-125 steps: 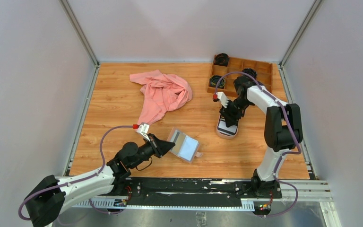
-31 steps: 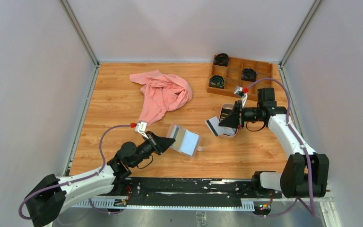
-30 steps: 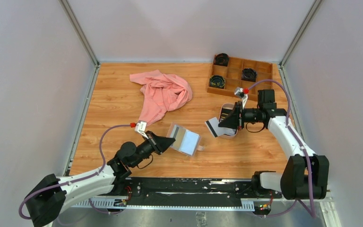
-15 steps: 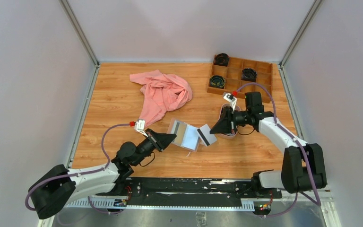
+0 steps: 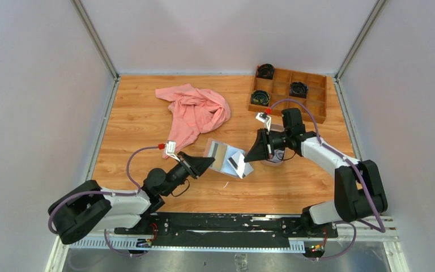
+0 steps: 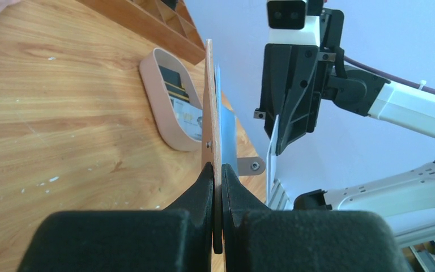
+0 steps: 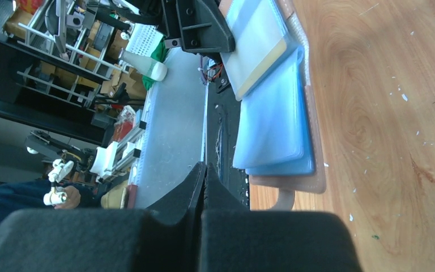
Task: Put the credit cards into the card holder
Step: Insert the credit card into the card holder.
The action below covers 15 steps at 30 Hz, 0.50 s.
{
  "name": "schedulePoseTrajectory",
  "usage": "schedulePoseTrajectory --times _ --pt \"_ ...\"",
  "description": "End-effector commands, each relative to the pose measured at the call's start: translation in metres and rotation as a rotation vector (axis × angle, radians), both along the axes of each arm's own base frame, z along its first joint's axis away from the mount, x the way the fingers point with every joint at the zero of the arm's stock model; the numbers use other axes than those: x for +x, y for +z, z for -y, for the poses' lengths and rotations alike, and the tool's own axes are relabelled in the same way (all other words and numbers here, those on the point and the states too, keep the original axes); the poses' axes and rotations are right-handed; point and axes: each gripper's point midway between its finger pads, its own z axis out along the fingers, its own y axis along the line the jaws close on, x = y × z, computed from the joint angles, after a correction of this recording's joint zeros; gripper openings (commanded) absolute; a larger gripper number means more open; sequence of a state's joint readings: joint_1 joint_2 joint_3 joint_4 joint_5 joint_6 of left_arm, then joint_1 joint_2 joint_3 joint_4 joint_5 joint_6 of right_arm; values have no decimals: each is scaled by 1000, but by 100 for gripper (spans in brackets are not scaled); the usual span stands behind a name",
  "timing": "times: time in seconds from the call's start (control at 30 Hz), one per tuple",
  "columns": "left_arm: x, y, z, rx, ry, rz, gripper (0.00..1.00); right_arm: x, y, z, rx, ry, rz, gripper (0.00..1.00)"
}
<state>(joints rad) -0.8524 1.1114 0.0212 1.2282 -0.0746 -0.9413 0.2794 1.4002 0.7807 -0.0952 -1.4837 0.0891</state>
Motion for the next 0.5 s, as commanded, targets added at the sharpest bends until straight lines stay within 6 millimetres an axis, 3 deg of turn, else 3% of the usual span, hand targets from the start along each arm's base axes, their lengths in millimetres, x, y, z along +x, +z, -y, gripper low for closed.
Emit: schedulePoseTrajectory --times 0.0,0.47 --pt "3 43 6 -135 -19 90 0 7 2 -7 -23 -17 -31 0" --pt "0 55 18 -185 -75 103 0 25 -3 -10 -71 -116 -90 0"
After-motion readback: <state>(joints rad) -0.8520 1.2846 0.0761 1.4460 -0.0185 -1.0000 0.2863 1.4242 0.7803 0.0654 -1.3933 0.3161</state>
